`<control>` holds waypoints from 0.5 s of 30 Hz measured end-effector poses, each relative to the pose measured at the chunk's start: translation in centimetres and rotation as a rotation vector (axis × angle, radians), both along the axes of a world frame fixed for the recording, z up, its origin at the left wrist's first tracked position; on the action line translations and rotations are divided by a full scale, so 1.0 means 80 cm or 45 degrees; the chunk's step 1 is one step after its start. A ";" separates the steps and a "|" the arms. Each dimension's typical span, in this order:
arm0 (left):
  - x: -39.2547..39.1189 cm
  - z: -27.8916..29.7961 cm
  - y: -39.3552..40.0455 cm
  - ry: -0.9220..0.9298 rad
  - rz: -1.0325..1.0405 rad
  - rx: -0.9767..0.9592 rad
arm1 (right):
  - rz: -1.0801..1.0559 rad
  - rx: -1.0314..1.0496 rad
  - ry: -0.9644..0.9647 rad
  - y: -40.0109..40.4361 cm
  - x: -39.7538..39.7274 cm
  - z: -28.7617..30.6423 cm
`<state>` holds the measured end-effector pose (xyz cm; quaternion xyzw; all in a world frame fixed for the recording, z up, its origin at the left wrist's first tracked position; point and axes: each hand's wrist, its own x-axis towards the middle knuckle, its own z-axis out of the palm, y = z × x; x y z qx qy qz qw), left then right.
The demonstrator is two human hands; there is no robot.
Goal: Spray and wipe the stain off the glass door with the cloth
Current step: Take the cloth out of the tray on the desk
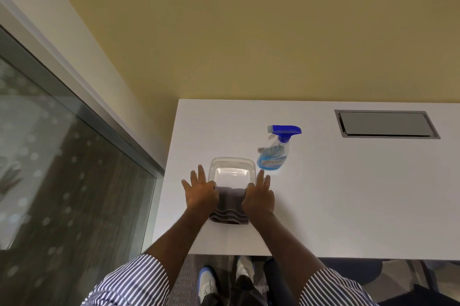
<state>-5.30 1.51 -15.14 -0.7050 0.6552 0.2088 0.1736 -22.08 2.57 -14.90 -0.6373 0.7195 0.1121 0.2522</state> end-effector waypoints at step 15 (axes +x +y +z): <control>0.004 -0.015 0.016 0.162 0.003 -0.372 | -0.005 -0.151 -0.107 0.008 -0.005 -0.020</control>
